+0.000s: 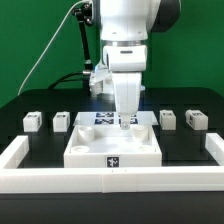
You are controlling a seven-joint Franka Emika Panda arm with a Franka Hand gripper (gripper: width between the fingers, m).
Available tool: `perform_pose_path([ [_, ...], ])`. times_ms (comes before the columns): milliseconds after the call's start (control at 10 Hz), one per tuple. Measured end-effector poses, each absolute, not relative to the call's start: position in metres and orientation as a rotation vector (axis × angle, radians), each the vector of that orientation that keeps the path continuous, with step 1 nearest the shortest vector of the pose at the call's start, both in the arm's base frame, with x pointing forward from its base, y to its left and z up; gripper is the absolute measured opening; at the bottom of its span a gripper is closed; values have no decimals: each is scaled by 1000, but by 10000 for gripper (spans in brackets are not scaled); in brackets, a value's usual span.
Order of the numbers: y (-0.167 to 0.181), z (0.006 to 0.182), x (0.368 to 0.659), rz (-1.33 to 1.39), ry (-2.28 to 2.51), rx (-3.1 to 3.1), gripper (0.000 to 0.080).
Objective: Assemble square table
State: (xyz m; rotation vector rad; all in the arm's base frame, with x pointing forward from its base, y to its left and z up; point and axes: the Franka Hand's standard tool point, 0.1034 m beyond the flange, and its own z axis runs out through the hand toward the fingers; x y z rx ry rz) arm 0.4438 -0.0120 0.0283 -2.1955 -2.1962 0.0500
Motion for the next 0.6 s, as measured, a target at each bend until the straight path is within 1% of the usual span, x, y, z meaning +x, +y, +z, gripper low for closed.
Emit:
perform_pose_path([
  [200, -13, 13, 440, 44, -2181, -2197, 650],
  [400, -13, 13, 441, 40, -2181, -2201, 650],
  [500, -13, 13, 441, 40, -2180, -2201, 546],
  [600, -13, 13, 441, 41, -2180, -2201, 546],
])
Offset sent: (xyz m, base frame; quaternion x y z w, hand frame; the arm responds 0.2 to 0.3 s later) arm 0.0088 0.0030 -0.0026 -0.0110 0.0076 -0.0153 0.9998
